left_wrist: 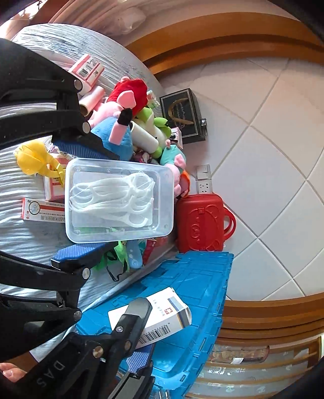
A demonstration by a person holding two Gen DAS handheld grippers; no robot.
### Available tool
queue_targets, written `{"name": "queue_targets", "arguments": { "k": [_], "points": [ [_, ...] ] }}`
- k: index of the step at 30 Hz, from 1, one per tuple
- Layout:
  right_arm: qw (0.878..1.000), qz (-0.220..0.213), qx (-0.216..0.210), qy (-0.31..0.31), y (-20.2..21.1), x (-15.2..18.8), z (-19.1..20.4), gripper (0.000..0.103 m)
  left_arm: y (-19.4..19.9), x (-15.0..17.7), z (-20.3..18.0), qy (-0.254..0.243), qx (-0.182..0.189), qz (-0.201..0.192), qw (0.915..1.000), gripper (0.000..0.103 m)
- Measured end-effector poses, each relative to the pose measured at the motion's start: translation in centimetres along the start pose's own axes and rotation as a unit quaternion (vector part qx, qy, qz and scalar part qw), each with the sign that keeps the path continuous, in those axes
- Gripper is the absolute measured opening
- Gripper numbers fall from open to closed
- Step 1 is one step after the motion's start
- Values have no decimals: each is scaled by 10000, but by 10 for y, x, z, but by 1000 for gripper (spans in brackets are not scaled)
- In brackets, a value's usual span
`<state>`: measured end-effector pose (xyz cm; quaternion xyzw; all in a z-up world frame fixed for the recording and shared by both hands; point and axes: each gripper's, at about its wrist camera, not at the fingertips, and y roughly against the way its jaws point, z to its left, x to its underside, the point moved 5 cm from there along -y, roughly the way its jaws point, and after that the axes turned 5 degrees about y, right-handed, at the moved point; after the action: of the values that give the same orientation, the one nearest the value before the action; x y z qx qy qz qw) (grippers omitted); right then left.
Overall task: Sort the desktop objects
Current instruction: 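Carry both boxes over the blue crate and open both tools to drop them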
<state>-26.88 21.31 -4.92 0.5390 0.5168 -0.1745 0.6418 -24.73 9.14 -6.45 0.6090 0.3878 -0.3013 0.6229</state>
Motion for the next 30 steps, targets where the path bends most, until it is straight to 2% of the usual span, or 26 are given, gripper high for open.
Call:
{"name": "queue_targets", "arguments": {
  "k": [4,8,13,15,17,18,21,23,26,28,30],
  "points": [
    [9993,-280,234,-58,18,-20,-12,29,8,-18,-15,-32,245,-184,9995,58],
    [9968,-543,581,-121,43,-45,-43,29,13,-53,-43,-37,496,-394,9980,58],
    [9928,-749,889,-294,69,-85,-114,29,21,-115,-111,-176,990,-411,9941,58],
    [9907,-802,1062,-283,76,-104,-153,29,19,-146,-147,-180,1337,-277,9905,58],
    [9897,-754,1196,-213,78,-122,-195,29,10,-177,-187,-41,1833,-6,9831,58],
    [9897,-694,1236,-205,78,-131,-218,29,2,-193,-206,10,1929,109,9812,58],
    [9893,-443,1374,-198,65,-149,-293,29,-28,-234,-270,-40,1765,287,9839,58],
    [9898,-177,1399,-210,44,-154,-342,29,-62,-251,-308,-67,1591,648,9851,58],
    [9905,393,1253,-402,-3,-145,-407,29,-124,-247,-356,-165,1192,1360,9834,58],
    [9887,913,1091,-478,-44,-127,-439,29,-169,-226,-377,-236,972,2006,9746,58],
    [9831,1507,951,-427,-85,-97,-457,29,-207,-195,-390,-337,735,2611,9619,58]
  ]
}}
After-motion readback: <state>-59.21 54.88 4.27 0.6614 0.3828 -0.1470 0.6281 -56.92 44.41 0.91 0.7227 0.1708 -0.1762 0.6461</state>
